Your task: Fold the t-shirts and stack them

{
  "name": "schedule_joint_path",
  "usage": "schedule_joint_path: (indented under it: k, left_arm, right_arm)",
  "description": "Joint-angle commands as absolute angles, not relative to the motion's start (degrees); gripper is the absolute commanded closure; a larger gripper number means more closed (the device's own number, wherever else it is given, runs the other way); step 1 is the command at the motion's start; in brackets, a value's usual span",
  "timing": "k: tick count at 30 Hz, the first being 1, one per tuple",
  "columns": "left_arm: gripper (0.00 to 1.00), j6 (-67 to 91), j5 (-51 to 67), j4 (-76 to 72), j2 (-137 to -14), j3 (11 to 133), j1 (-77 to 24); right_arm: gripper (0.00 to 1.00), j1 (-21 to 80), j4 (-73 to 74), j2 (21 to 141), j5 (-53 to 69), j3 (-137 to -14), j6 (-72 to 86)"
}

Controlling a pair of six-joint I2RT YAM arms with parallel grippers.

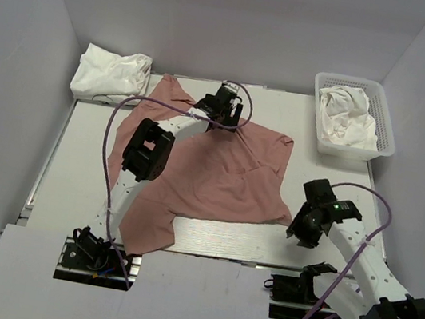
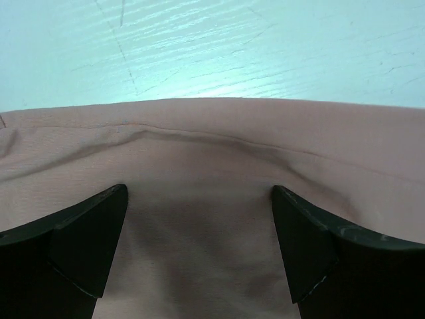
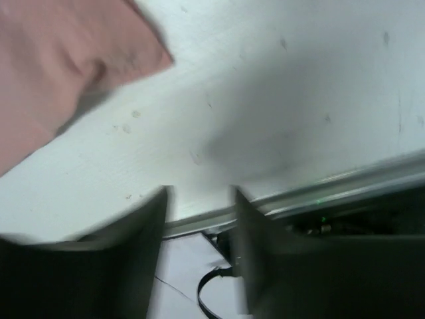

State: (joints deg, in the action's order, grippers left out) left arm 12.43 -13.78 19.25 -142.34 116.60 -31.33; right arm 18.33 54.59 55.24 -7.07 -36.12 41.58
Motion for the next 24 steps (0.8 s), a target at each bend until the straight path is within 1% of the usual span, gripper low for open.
schedule_joint_path:
  k: [1, 4, 5, 10, 13, 15, 16, 17, 18, 20, 21, 22, 23, 24]
  left_arm:
    - [0.00, 12.13, -7.83, 23.12, -145.55, 116.63, -31.11]
    - [0.00, 12.13, -4.15, 21.72, -145.02, 116.63, -31.11]
    - [0.00, 11.61, -3.17, 21.71, -145.02, 116.63, -31.11]
    - [0.00, 11.07, 2.54, 21.18, -141.69, 117.33, -31.11]
    - [0.00, 11.07, 3.07, 23.90, -138.26, 119.96, -31.11]
    - [0.00, 11.07, 1.50, 27.22, -133.96, 119.97, -31.11]
    - [0.00, 12.64, -1.12, 28.46, -129.68, 117.27, -31.11]
    - [0.00, 13.70, -2.80, 29.52, -129.64, 117.25, -31.11]
    - [0.00, 14.67, -5.94, 30.14, -124.07, 111.68, -31.11]
    - [0.00, 18.34, -8.34, 29.54, -117.37, 103.93, -31.11]
    - [0.00, 20.11, -10.26, 27.97, -110.46, 95.36, -31.11]
    - [0.00, 21.69, -10.81, 26.99, -107.17, 91.10, -31.11]
    - [0.00, 22.84, -10.81, 25.76, -104.09, 83.31, -31.11]
    - [0.00, 25.37, -11.33, 25.06, -101.37, 80.19, -31.11]
  right_arm:
    - [0.42, 17.84, 60.64, 53.09, -9.75, -36.56, 46.23]
    - [0.30, 17.84, 60.47, 53.52, -11.07, -39.54, 44.56]
    - [0.30, 17.84, 59.77, 53.61, -11.16, -40.07, 42.30]
    - [0.30, 18.02, 45.81, 53.17, -6.16, -42.10, 34.38]
    - [0.28, 18.11, 38.78, 54.93, -4.83, -42.97, 31.55]
    - [0.28, 18.37, 38.15, 57.99, -5.54, -43.94, 31.03]
    - [0.28, 18.37, 37.97, 59.83, -5.89, -44.38, 30.68]
    - [0.28, 18.46, 37.88, 59.85, -5.98, -44.12, 30.67]
    - [0.28, 18.46, 37.62, 60.38, -6.15, -43.86, 30.06]
    - [0.27, 18.37, 36.83, 60.03, -7.64, -41.67, 30.67]
    - [0.27, 18.11, 35.00, 59.16, -9.56, -41.05, 31.11]
    - [0.27, 18.11, 34.02, 59.06, -10.36, -40.09, 31.37]
    - [0.25, 18.19, 33.14, 58.80, -11.07, -39.90, 31.03]
    - [0.25, 18.28, 30.96, 59.49, -12.21, -40.08, 31.03]
